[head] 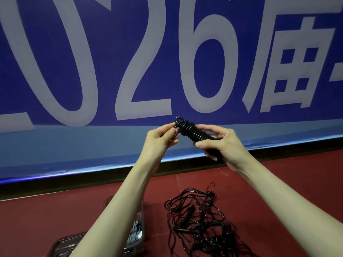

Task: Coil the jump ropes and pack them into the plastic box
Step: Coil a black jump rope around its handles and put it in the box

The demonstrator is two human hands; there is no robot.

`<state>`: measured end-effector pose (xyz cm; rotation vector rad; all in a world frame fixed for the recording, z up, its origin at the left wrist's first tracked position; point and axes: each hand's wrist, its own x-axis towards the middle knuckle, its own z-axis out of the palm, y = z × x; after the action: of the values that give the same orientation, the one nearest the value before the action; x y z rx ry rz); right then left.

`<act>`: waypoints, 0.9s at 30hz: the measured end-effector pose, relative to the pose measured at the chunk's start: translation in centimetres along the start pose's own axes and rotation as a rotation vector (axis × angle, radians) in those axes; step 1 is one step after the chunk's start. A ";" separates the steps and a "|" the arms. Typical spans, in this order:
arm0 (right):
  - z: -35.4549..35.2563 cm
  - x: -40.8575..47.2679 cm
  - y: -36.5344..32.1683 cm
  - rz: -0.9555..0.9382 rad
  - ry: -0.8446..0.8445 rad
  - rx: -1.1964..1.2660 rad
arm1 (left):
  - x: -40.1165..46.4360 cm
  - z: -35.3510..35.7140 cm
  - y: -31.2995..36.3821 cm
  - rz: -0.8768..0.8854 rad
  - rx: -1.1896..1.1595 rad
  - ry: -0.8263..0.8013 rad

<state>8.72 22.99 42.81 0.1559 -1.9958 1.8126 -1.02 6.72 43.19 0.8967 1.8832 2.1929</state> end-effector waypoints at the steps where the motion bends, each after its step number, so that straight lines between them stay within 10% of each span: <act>1: -0.1 0.1 0.2 0.000 0.017 -0.005 | 0.0 0.0 0.2 -0.001 -0.018 -0.016; 15: 0.0 -0.5 1.9 -0.203 -0.006 -1.106 | -0.1 0.0 -0.5 -0.083 0.581 0.110; 27: -1.0 0.3 2.6 -0.157 -0.098 -0.871 | -0.5 -0.1 0.5 -0.129 0.197 -0.035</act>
<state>7.75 24.36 40.55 0.1222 -2.5579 0.7347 -0.51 6.35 43.44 0.8108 2.1045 1.9338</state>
